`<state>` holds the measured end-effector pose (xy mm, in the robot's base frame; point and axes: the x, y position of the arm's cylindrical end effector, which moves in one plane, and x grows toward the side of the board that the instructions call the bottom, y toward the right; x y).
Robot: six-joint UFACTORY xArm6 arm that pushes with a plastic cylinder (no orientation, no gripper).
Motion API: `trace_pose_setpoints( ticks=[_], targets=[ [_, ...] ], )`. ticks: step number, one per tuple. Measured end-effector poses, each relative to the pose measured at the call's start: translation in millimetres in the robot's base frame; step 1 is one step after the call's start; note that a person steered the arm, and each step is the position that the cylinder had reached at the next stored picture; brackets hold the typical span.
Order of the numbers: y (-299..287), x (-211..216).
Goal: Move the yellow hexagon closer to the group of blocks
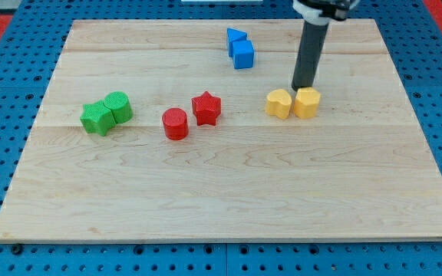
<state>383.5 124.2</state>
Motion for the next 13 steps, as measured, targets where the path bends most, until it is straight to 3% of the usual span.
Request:
trace_pose_setpoints(
  ticks=[1, 4, 5, 6, 8, 10, 13],
  targets=[
    [-37.7, 30.6],
    [-91.6, 41.7],
    [-65.2, 29.6],
    [0.6, 24.0],
    [59.0, 55.0],
    [72.5, 106.3],
    [-54.3, 104.6]
  ],
)
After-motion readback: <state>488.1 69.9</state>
